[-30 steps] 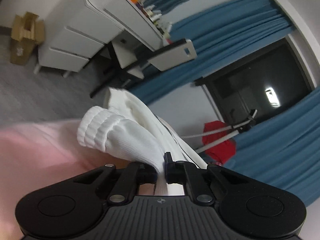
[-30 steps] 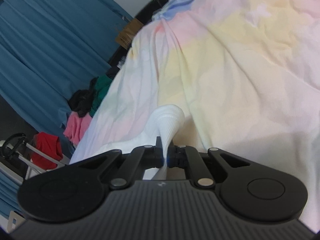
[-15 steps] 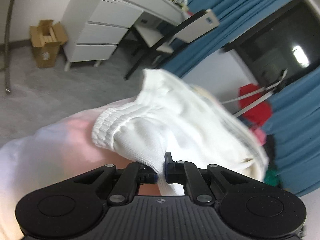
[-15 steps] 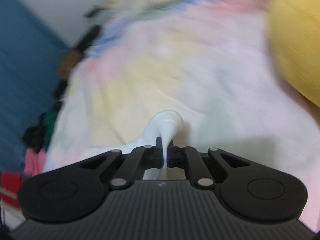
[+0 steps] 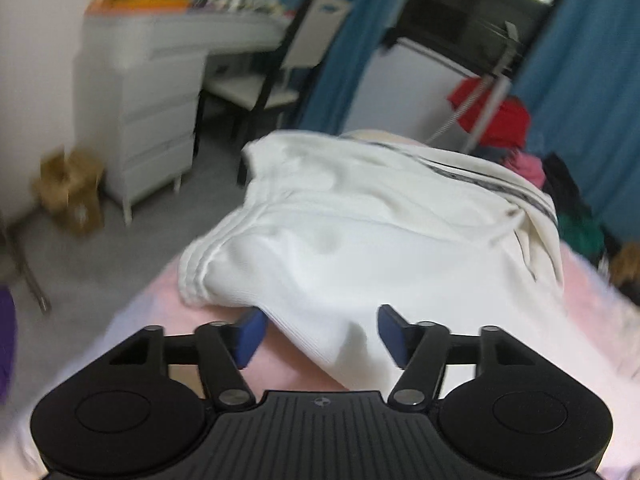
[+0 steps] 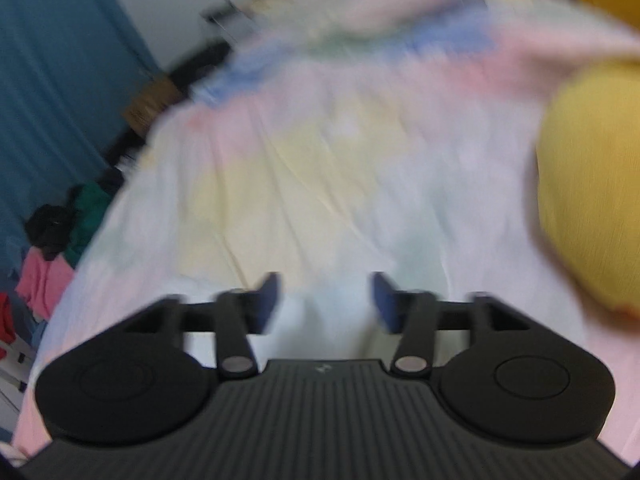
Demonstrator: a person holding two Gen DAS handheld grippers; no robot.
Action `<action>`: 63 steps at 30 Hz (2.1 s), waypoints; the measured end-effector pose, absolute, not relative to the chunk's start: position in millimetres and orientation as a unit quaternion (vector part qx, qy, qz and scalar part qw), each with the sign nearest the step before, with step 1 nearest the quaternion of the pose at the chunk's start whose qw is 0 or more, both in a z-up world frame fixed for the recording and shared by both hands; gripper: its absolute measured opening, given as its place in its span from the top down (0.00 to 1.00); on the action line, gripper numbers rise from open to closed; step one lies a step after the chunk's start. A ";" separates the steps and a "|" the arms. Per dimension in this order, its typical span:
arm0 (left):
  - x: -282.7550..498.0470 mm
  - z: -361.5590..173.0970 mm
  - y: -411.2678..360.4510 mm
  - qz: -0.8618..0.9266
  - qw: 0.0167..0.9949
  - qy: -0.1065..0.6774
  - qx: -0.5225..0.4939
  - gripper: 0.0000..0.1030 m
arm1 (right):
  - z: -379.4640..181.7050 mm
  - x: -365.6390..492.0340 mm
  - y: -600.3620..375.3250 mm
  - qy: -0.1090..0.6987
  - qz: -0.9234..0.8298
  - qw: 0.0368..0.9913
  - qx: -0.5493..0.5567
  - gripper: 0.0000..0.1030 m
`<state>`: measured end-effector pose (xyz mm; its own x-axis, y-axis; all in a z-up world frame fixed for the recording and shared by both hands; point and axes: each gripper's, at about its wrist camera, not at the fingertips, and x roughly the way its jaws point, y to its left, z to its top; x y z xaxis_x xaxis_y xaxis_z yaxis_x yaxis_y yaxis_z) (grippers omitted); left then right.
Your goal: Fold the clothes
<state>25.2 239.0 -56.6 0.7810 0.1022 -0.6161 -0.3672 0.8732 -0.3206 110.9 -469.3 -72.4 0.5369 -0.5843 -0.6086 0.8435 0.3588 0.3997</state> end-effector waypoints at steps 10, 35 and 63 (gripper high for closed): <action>60.7 -21.9 128.6 0.006 0.960 0.272 -0.066 0.19 | -29.3 104.5 -400.7 0.170 -0.325 0.874 0.319 0.30; 342.8 -180.0 -350.7 -0.450 0.800 0.387 0.087 0.51 | -86.2 109.3 -404.6 0.071 -0.427 0.802 0.411 0.29; 309.9 -109.9 -261.0 -0.321 0.893 0.307 0.078 0.51 | -74.3 125.4 -363.9 0.048 -0.371 0.867 0.329 0.29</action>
<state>309.9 -261.0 -109.9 0.6056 -0.5244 -0.5986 0.6202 0.7823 -0.0580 125.4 -363.9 -74.3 0.7200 -0.6120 -0.3272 0.6752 0.5088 0.5341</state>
